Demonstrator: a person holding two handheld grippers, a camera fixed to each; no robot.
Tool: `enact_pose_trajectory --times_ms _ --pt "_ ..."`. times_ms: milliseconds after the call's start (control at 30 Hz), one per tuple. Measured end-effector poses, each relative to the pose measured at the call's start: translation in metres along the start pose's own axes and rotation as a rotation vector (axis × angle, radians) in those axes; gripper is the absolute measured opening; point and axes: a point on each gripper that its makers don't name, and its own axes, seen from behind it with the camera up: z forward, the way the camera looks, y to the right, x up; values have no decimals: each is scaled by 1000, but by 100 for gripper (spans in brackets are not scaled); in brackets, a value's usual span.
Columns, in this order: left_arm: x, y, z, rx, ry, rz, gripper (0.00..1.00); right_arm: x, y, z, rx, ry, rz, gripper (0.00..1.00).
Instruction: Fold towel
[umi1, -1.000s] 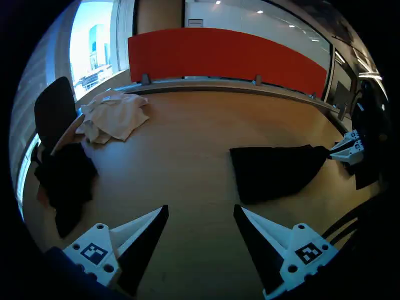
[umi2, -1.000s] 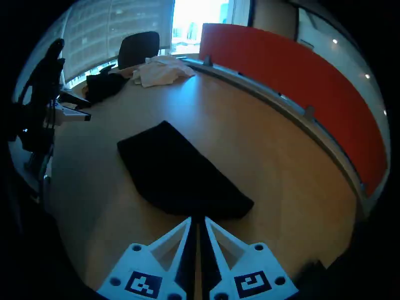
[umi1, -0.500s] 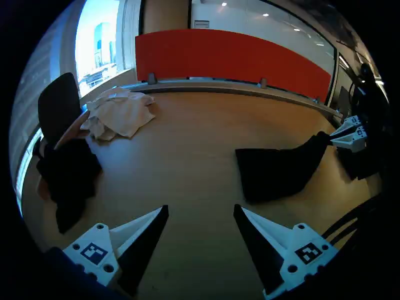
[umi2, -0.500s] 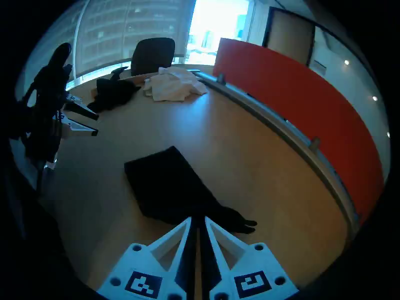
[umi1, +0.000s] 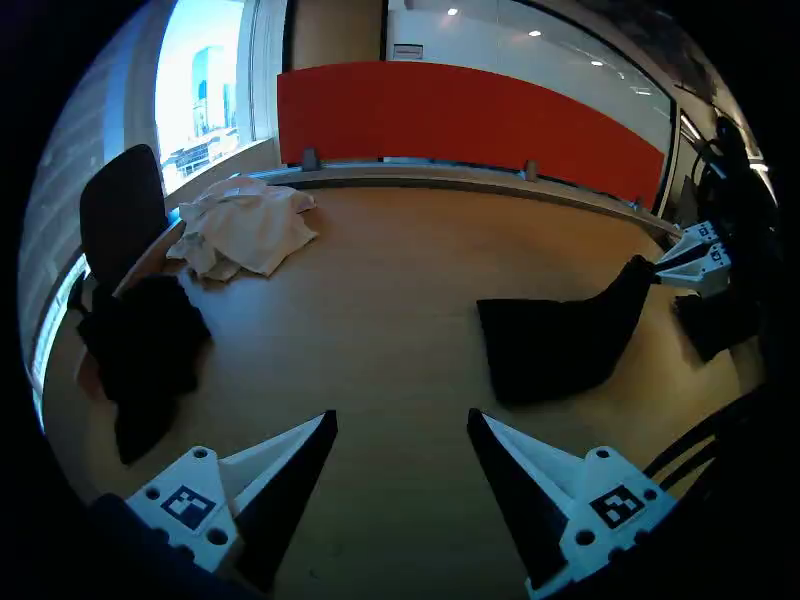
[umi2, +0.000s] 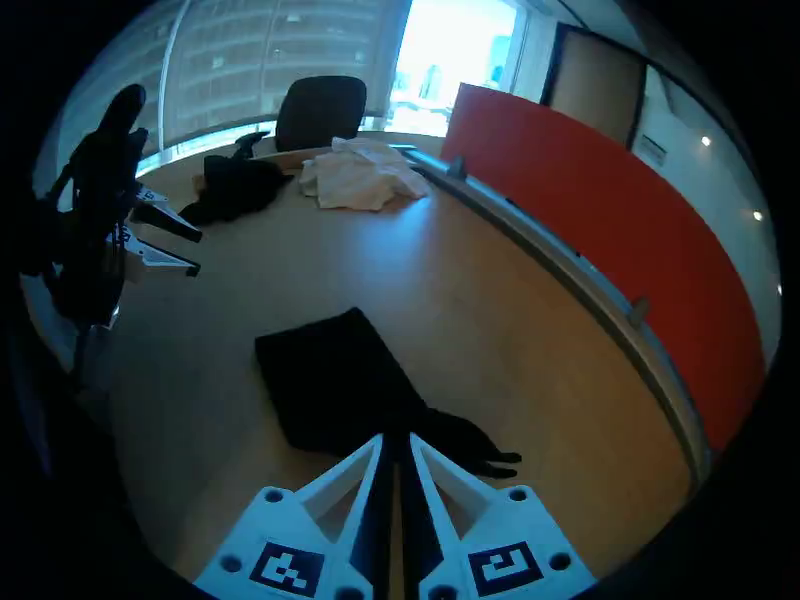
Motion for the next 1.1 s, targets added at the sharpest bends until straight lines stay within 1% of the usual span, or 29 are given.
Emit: enact_pose_trajectory --times_ms 200,433,600,767,867,967,1100 --pt "-1 -2 -5 6 4 -3 97 10 -6 12 25 -2 -32 5" --pt "-2 -6 -15 15 16 -13 97 30 -24 34 76 5 -71 5" --pt "-4 -10 -22 23 22 -27 97 45 -42 54 117 8 -95 5" --pt "-7 -16 -29 36 24 -38 97 54 -69 80 175 -1 -112 6" --pt "-11 -19 -32 45 23 -39 97 54 -87 97 211 -17 -120 6" --pt "-15 -23 -35 54 20 -39 97 48 -100 111 236 -42 -121 6" --pt "-19 -25 -37 58 15 -47 97 39 -108 121 252 -72 -114 6"
